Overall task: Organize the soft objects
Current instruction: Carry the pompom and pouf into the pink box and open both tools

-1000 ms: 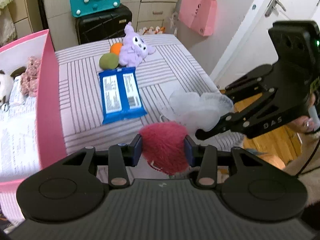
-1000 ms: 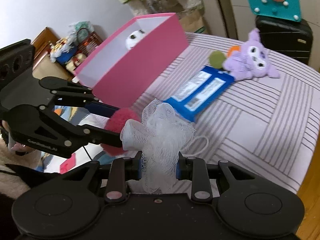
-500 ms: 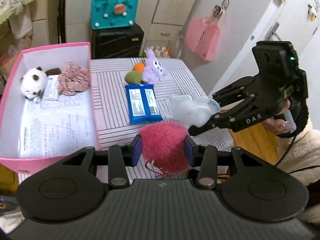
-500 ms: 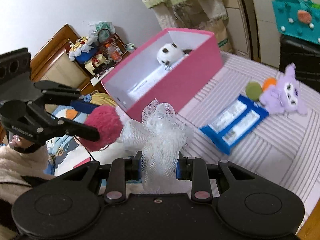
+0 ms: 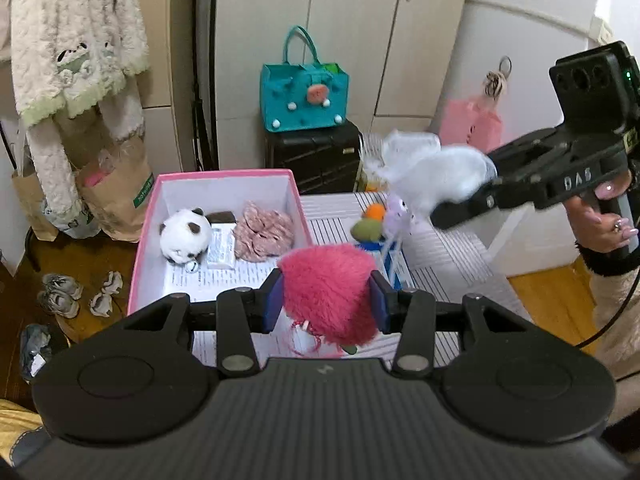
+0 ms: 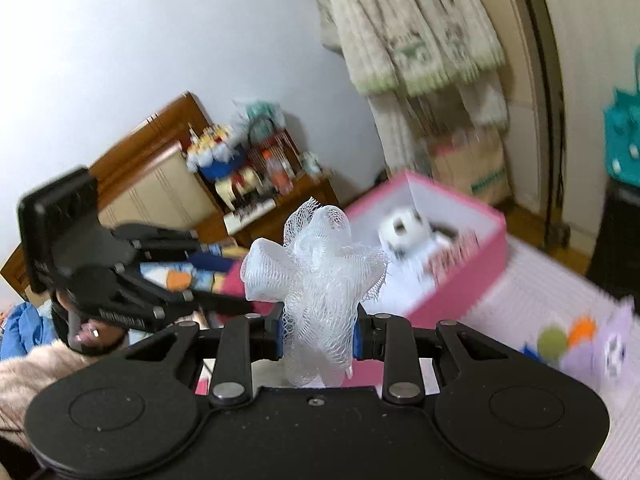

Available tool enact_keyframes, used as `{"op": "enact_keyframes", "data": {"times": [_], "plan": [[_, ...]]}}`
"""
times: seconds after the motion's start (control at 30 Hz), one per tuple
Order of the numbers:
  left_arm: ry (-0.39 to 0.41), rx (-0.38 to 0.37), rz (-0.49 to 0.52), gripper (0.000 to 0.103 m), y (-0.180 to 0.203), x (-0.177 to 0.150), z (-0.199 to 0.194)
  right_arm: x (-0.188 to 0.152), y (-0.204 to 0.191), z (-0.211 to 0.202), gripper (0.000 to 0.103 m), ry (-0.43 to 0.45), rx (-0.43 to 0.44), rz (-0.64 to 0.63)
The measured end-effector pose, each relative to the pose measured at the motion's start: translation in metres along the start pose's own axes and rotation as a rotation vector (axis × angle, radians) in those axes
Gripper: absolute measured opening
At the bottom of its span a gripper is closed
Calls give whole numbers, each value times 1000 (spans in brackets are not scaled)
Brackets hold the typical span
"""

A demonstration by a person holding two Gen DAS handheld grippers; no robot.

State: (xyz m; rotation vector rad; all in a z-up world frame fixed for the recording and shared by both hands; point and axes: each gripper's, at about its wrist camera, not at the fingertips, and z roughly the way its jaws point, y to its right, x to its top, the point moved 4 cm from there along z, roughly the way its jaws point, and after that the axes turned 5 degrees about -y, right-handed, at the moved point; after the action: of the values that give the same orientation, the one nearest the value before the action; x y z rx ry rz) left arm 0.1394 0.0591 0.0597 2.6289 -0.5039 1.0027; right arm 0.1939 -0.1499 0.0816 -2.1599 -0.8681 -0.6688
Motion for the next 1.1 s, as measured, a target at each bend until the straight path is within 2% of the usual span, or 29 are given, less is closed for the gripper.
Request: {"op": "enact_keyframes", "data": {"times": [0.13,0.3,0.37,0.47,0.7,0.9,0.97,1.07,1.1], "plan": [[27,-7,-22,43,-17,6,-5,27,-4,10,34,17,23,-16],[35,15,-20,44,-34,12,1,45,-2,38,35,4,0,-64],[16,11,-25,45,-43,14,14,44,2,59,36,-34,-26,-119],[-37,-19,-34,45,-59,15,39,38,17,93,36,-86,-116,-174],[-151,44,-110,45,-106,13,100,27,48,159,36,-227,-246,-300],[-153,84,-128,45,-129,12,130,24,56,195,38,-330,-330,-444],[-182,90,-137,45,-133,13,142,21,60,207,39,-373,-381,-505],[-246,68,-171,45,-140,12,161,20,63,214,41,-407,-367,-533],[-257,61,-174,45,-141,11,165,20,63,214,47,-408,-359,-532]]}}
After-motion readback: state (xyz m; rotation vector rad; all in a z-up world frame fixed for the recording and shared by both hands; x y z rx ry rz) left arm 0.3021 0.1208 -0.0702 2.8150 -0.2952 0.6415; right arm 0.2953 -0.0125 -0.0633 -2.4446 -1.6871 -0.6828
